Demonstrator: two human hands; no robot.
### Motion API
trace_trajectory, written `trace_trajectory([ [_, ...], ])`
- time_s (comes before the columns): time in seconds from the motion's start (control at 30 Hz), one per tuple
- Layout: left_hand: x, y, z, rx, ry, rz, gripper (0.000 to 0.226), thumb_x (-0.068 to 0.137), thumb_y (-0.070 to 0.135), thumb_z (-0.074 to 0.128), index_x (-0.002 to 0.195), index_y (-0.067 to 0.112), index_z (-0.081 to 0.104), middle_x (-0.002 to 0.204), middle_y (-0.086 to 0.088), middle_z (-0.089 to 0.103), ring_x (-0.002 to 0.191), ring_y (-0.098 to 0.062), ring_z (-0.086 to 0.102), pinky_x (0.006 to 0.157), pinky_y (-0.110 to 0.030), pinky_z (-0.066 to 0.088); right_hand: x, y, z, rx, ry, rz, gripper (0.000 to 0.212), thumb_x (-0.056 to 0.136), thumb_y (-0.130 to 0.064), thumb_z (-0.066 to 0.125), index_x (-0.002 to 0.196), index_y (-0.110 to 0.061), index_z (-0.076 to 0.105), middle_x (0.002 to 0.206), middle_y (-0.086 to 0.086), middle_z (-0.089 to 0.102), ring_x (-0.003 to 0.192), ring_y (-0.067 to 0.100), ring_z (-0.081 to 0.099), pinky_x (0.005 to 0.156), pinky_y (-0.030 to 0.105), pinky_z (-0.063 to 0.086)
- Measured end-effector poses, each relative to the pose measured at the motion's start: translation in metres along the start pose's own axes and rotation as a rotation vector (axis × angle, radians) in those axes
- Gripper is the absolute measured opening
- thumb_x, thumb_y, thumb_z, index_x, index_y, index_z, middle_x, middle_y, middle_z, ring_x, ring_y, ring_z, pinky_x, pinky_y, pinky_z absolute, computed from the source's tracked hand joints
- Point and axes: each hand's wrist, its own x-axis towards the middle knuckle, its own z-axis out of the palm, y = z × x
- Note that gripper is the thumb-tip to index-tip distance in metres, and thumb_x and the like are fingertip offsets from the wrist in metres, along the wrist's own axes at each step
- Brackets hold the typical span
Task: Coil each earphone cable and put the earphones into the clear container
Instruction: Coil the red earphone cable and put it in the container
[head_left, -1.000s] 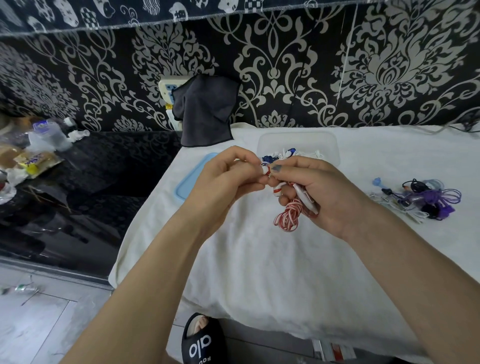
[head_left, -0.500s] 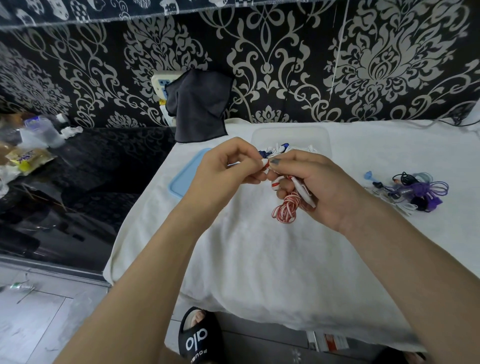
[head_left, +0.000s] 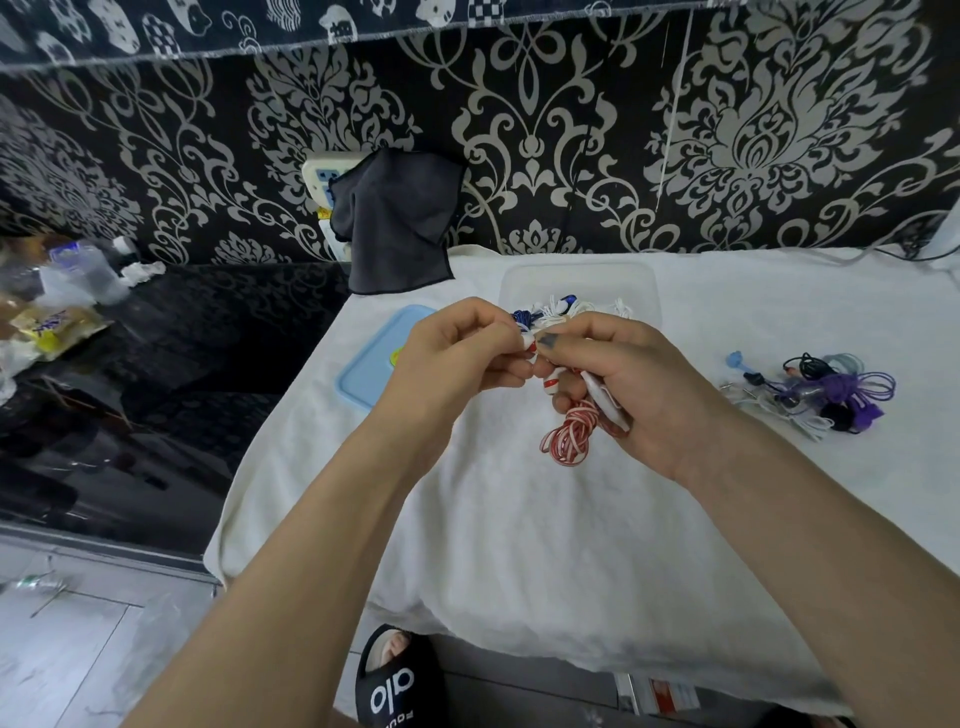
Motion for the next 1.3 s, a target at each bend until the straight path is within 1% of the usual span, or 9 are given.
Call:
trace_trajectory([
  [0.23,0.000,0.004,-0.003,-0.217,-0.106,-0.242,0.040,0.094,0.005,0.054,0.061,0.019,0.072,0.078,-0.008,0.069,0.079,-0.016,0.065,0.066,-0.021,0.056,-0.003,0.000,0.001,0.016,-0.036,0.008,0.004,0.090,-0.004,0.067,0.087,-0.003,0.070,0.073,0.013,0.066,0.053,0.017,0.050,0.052,0.025,0.050],
  [0.3,0.000,0.002,-0.004,-0.237,-0.091,-0.264,0.039,0.095,0.007,0.055,0.062,0.019,0.073,0.082,-0.010,0.069,0.078,-0.015,0.066,0.064,-0.020,0.056,-0.003,0.000,0.002,0.022,-0.031,0.014,0.004,0.090,-0.004,0.067,0.087,-0.003,0.069,0.073,0.013,0.066,0.052,0.016,0.049,0.051,0.025,0.049],
  [0.37,0.000,0.000,-0.003,-0.172,-0.085,-0.195,0.028,0.093,0.005,0.057,0.070,0.016,0.069,0.087,-0.016,0.070,0.080,-0.018,0.065,0.068,-0.021,0.056,-0.003,0.001,0.002,0.045,-0.021,0.023,0.004,0.090,-0.003,0.067,0.087,-0.003,0.070,0.073,0.014,0.066,0.050,0.015,0.050,0.051,0.024,0.049],
  [0.43,0.000,-0.004,-0.002,-0.051,-0.056,-0.019,0.017,0.092,0.002,0.060,0.079,0.014,0.065,0.085,-0.019,0.068,0.080,-0.021,0.065,0.071,-0.025,0.056,-0.002,0.000,0.001,0.065,-0.015,0.034,0.009,0.090,-0.004,0.066,0.084,-0.005,0.072,0.073,0.012,0.066,0.050,0.013,0.052,0.052,0.024,0.049],
  [0.57,-0.002,-0.007,-0.003,0.214,-0.010,0.289,0.011,0.097,-0.002,0.059,0.094,0.007,0.064,0.077,-0.011,0.065,0.071,-0.013,0.067,0.073,-0.025,0.053,-0.002,-0.003,-0.001,0.097,-0.036,0.076,0.011,0.092,-0.008,0.065,0.084,-0.008,0.073,0.075,0.007,0.067,0.050,0.010,0.053,0.054,0.022,0.047],
  [0.77,-0.007,-0.012,-0.004,0.404,0.072,0.516,0.010,0.097,0.004,0.063,0.093,0.013,0.067,0.082,-0.001,0.074,0.082,-0.018,0.075,0.080,-0.036,0.060,-0.002,-0.005,0.002,0.236,-0.085,0.131,0.007,0.094,-0.008,0.062,0.091,-0.006,0.069,0.073,0.005,0.063,0.050,0.006,0.046,0.049,0.019,0.046],
  [0.87,-0.008,-0.011,-0.003,0.404,0.115,0.582,0.010,0.096,0.002,0.064,0.094,0.010,0.070,0.083,-0.001,0.074,0.080,-0.019,0.075,0.078,-0.034,0.060,-0.004,-0.005,0.002,0.281,-0.111,0.153,0.005,0.095,-0.009,0.062,0.096,-0.008,0.066,0.075,0.003,0.063,0.051,0.005,0.044,0.050,0.018,0.046],
  [1.07,-0.008,-0.015,-0.001,0.462,0.139,0.662,0.008,0.094,0.000,0.067,0.096,0.005,0.073,0.088,0.000,0.073,0.081,-0.012,0.074,0.078,-0.017,0.052,-0.006,-0.005,0.002,0.347,-0.117,0.176,0.003,0.094,-0.011,0.063,0.096,-0.009,0.062,0.075,0.001,0.061,0.050,0.004,0.042,0.049,0.017,0.045],
  [1.3,-0.007,-0.017,-0.005,0.436,0.081,0.694,0.007,0.092,0.001,0.068,0.094,0.008,0.071,0.088,-0.004,0.072,0.083,-0.022,0.070,0.078,-0.038,0.057,-0.010,-0.005,0.006,0.351,-0.147,0.181,0.007,0.094,-0.012,0.063,0.087,-0.010,0.063,0.073,-0.001,0.060,0.051,0.003,0.040,0.046,0.016,0.043],
])
